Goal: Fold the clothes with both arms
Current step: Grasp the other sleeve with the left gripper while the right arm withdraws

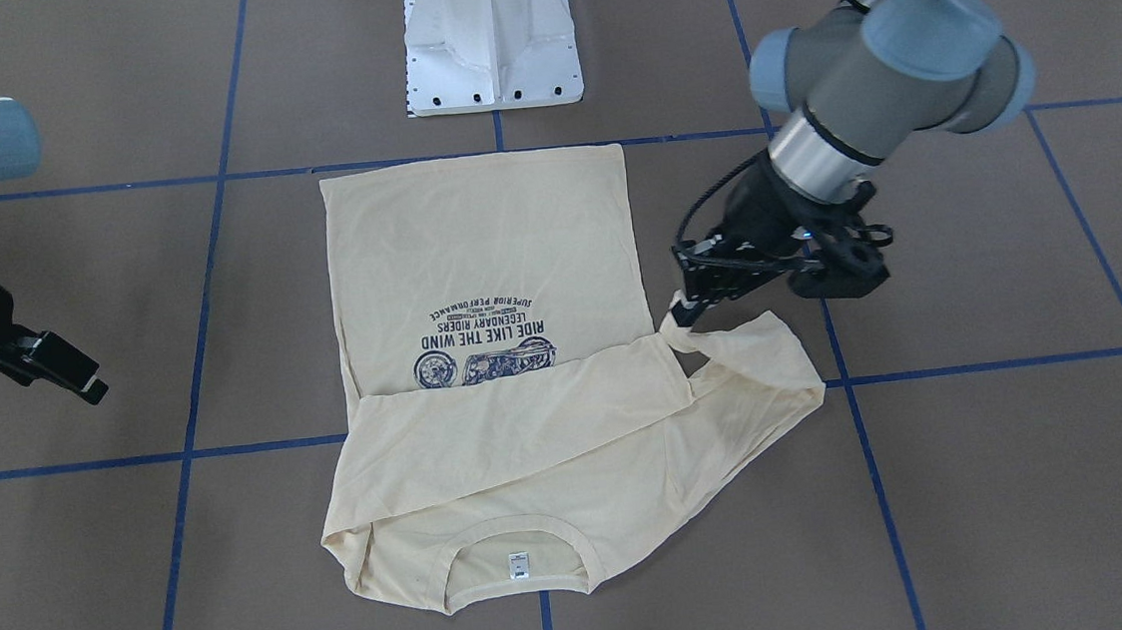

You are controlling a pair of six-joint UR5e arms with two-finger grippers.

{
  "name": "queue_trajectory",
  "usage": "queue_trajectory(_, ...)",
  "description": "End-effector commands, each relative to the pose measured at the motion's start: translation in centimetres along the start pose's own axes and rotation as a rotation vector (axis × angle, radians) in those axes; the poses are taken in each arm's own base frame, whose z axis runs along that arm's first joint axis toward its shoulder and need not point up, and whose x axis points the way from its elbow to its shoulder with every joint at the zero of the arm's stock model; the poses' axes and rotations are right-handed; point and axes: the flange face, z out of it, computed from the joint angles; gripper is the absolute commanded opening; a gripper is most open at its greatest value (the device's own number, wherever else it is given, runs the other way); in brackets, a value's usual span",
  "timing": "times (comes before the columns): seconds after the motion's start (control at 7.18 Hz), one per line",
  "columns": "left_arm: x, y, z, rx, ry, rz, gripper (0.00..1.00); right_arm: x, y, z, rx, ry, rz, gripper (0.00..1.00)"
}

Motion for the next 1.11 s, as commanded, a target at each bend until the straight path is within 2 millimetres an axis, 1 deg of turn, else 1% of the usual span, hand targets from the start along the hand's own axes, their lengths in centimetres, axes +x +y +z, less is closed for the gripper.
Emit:
queue_trajectory(0.0,10.8,3.5,3.5,0.069,0.076,-0.013,0.0,2.0,-0.7,0.1,0.01,0.023,0.01,1.0)
queue_trajectory(0.14,13.8,4.6,5.2,0.087,0.083,-0.007,0.0,2.2,-0.8,0.3,0.009,0.026,0.013,1.0)
queue_trajectory(0.28,16.2,5.4,6.1,0.112,0.093,-0.006,0.0,2.1,-0.8,0.3,0.008,0.026,0.012,1.0)
queue_trajectory(0.42,18.2,5.6,7.5,0.109,0.087,-0.01,0.0,2.0,-0.8,0.4,0.008,0.026,0.012,1.0)
queue_trajectory(0.56,18.9,6.8,9.2,0.127,0.091,-0.004,0.0,1.8,-0.8,0.3,0.009,0.023,0.009,1.0)
queue_trajectory(0.7,18.7,8.5,10.5,0.133,0.09,0.002,0.0,1.8,-0.8,0.3,0.009,0.023,0.009,1.0)
queue_trajectory(0.84,18.7,8.7,11.1,0.139,0.085,-0.001,0.12,1.7,-0.8,0.2,0.01,0.022,0.008,1.0)
queue_trajectory(0.98,18.8,9.4,11.4,0.128,0.096,-0.035,0.26,1.5,-0.7,-0.1,0.005,0.014,0.007,1.0)
